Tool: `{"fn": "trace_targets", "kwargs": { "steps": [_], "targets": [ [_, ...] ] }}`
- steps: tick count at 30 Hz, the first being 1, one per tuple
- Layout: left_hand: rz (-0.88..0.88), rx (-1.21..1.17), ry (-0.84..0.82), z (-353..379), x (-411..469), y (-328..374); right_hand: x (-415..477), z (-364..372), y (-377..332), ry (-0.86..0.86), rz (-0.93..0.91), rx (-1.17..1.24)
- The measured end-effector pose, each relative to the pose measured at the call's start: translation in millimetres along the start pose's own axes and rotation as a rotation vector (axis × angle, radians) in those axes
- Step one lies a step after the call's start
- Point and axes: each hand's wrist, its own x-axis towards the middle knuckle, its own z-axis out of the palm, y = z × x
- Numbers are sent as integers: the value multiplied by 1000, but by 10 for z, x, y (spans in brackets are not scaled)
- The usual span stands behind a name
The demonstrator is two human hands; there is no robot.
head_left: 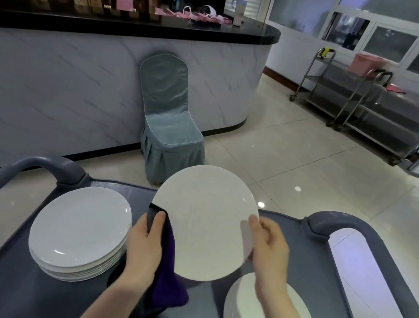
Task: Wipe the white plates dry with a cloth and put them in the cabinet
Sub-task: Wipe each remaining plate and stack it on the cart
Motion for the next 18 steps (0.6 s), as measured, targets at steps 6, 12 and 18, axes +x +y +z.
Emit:
{"fn": "trace_targets", "kwargs": {
  "steps": [6,12,18],
  "targets": [
    [377,364,-345,-69,111,281,313,-87,-404,-496,-199,-559],
    [303,300,-316,-10,40,292,229,-73,-329,-352,-201,-397],
    [-213,-71,48,261,-309,2,-132,389,18,351,264,387]
  ]
}}
